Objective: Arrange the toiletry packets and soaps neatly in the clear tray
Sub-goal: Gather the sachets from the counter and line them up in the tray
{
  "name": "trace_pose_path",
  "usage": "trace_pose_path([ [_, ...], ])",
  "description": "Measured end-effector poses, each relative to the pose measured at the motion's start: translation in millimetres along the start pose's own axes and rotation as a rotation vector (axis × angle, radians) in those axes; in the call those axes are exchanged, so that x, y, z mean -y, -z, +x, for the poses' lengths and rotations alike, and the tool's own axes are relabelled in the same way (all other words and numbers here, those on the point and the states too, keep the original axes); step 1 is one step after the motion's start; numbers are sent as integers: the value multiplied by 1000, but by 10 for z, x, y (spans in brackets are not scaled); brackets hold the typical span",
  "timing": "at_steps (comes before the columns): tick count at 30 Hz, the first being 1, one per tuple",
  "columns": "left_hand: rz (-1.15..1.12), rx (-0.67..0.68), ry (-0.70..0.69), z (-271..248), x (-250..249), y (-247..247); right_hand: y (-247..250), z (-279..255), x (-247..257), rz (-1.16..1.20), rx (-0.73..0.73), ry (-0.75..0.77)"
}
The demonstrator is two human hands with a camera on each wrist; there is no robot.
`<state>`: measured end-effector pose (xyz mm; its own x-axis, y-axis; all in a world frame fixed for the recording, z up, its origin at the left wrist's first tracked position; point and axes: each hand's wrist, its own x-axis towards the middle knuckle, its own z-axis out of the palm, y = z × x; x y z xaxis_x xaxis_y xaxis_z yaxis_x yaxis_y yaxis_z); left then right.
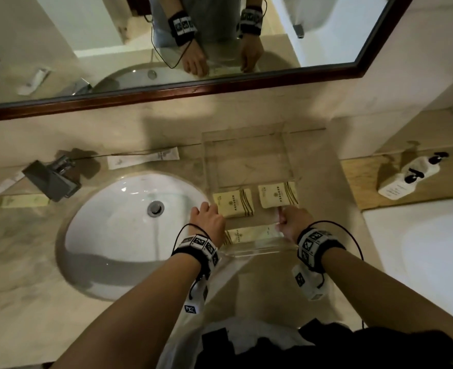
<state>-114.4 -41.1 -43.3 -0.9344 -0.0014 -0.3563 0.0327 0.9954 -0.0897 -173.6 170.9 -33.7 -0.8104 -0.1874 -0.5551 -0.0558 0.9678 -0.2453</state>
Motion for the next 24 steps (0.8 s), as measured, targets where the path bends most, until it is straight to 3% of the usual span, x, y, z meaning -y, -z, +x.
trace_pose_path([
  [6,-105,-26,21,-73,54,-60,35,-45,46,27,-28,-13],
  [11,-289,-89,91,-267,364,-140,-51,-80,535,66,-4,113],
  [16,-412,-75,175,-552,1092,-247,-344,-124,1501,120,69,206],
  [24,-517,-63,384,-1247,2867,-636,-989,-205,3256,108,142,312],
])
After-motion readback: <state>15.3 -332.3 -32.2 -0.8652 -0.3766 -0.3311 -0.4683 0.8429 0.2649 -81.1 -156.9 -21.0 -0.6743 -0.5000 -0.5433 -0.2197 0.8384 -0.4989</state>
